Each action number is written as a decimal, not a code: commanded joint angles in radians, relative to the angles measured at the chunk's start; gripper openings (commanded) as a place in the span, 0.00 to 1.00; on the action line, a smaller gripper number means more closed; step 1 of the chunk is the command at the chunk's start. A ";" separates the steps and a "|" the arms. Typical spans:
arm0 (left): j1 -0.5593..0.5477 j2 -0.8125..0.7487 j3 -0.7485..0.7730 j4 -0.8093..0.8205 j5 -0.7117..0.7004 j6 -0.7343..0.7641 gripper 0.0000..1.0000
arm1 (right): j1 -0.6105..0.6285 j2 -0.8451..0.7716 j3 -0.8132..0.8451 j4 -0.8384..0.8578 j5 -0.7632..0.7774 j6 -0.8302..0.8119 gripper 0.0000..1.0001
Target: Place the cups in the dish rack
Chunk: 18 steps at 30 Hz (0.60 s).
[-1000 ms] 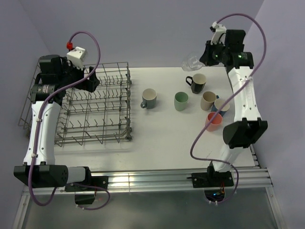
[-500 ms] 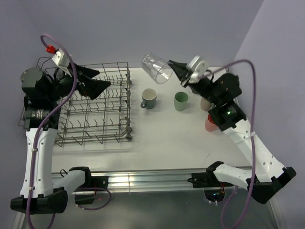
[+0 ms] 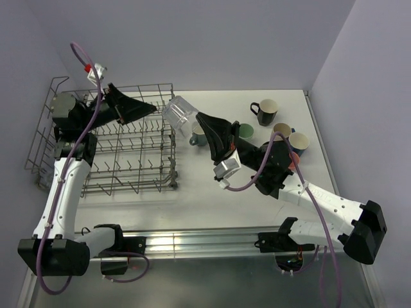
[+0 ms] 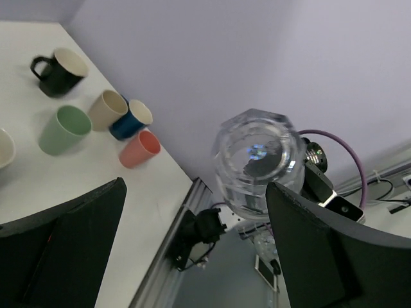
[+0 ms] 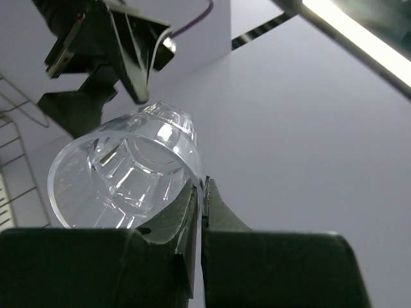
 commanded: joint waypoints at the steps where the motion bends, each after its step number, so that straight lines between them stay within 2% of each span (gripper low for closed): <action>1: -0.031 -0.004 0.000 -0.019 0.011 -0.061 0.99 | 0.026 -0.025 -0.017 0.196 -0.015 -0.154 0.00; 4: -0.059 -0.020 -0.039 0.036 0.017 -0.082 0.99 | 0.038 -0.023 -0.027 0.187 -0.018 -0.176 0.00; 5: -0.065 -0.035 -0.061 0.083 0.025 -0.148 0.99 | 0.044 -0.023 -0.025 0.177 -0.017 -0.176 0.00; 6: -0.067 -0.064 -0.120 0.234 0.028 -0.252 0.99 | 0.046 -0.019 -0.022 0.176 -0.011 -0.176 0.00; 7: -0.067 -0.064 -0.121 0.236 0.028 -0.253 0.99 | 0.046 -0.019 -0.024 0.176 -0.010 -0.174 0.00; 11: -0.067 -0.093 -0.182 0.430 0.019 -0.365 0.99 | 0.050 -0.020 -0.030 0.175 -0.009 -0.174 0.00; 18: -0.079 -0.116 -0.208 0.513 -0.003 -0.426 0.99 | 0.058 -0.019 -0.034 0.164 -0.010 -0.180 0.00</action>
